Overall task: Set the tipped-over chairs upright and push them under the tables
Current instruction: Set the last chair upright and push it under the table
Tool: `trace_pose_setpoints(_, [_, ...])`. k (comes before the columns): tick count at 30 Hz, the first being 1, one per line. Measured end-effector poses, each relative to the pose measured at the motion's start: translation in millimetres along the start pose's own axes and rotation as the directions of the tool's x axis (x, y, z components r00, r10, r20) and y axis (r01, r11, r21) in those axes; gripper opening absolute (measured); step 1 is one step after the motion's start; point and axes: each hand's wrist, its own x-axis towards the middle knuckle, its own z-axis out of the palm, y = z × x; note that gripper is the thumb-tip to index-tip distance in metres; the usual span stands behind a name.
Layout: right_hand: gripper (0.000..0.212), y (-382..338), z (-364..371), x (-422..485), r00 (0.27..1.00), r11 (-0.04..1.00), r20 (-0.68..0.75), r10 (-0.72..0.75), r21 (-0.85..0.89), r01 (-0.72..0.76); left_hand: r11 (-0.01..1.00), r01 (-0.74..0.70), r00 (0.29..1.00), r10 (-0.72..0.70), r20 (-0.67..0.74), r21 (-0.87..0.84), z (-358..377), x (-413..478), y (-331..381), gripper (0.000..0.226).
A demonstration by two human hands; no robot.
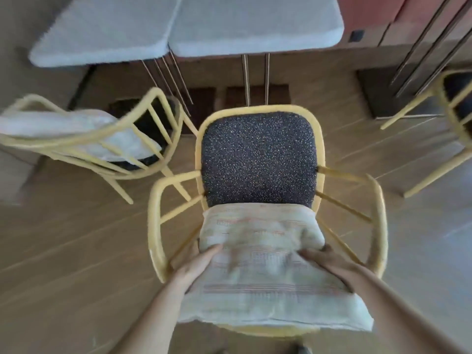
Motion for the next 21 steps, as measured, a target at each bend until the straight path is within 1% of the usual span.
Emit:
trace_pose_setpoints(1, [0.066,-20,-10,0,1.000,1.000,0.000,-0.010,-0.020,0.010,1.000,-0.008,1.000,0.008,0.026,0.021,-8,5,19,0.071])
trace_pose_setpoints(2, [0.075,-39,-21,1,1.000,0.999,0.008,-0.010,-0.041,0.010,0.999,-0.002,0.999,-0.001,0.050,0.049,-16,12,37,0.077])
trace_pose_setpoints(3, [0.077,-55,-28,6,1.000,0.998,0.011,0.002,-0.068,-0.001,0.998,0.016,0.998,-0.021,0.065,0.068,-21,23,50,0.082])
trace_pose_setpoints(5, [0.069,-88,-43,16,0.999,0.992,0.010,0.046,-0.117,-0.045,0.994,0.047,0.993,-0.057,0.102,0.094,-33,43,78,0.086])
trace_pose_setpoints(7, [0.064,-117,-54,25,0.992,0.978,0.032,0.122,-0.175,-0.115,0.992,0.068,0.987,-0.083,0.139,0.106,-43,60,103,0.077])
trace_pose_setpoints(8, [0.064,-130,-58,30,0.987,0.969,0.042,0.156,-0.200,-0.144,0.992,0.071,0.981,-0.088,0.171,0.108,-48,69,116,0.069])
trace_pose_setpoints(10, [0.066,-152,-70,39,0.980,0.959,0.044,0.194,-0.221,-0.179,0.993,0.080,0.969,-0.099,0.227,0.089,-56,86,140,0.048])
trace_pose_setpoints(12, [0.073,-177,-81,49,0.979,0.953,0.020,0.204,-0.231,-0.194,0.994,0.072,0.958,-0.091,0.273,0.079,-63,99,166,0.036])
trace_pose_setpoints(15, [0.073,-205,-95,58,0.969,0.933,0.024,0.246,-0.276,-0.230,0.992,0.065,0.943,-0.097,0.319,0.112,-71,113,197,0.041])
trace_pose_setpoints(17, [0.069,-219,-103,68,0.961,0.937,0.045,0.274,-0.237,-0.256,0.990,0.076,0.930,-0.115,0.350,0.123,-76,124,215,0.045])
trace_pose_setpoints(19, [0.067,-234,-114,79,0.957,0.944,0.049,0.284,-0.191,-0.270,0.984,0.060,0.931,-0.115,0.345,0.166,-79,139,231,0.041])
trace_pose_setpoints(21, [0.068,-249,-122,86,0.947,0.936,0.066,0.315,-0.184,-0.298,0.980,0.054,0.930,-0.119,0.348,0.190,-80,154,244,0.040])
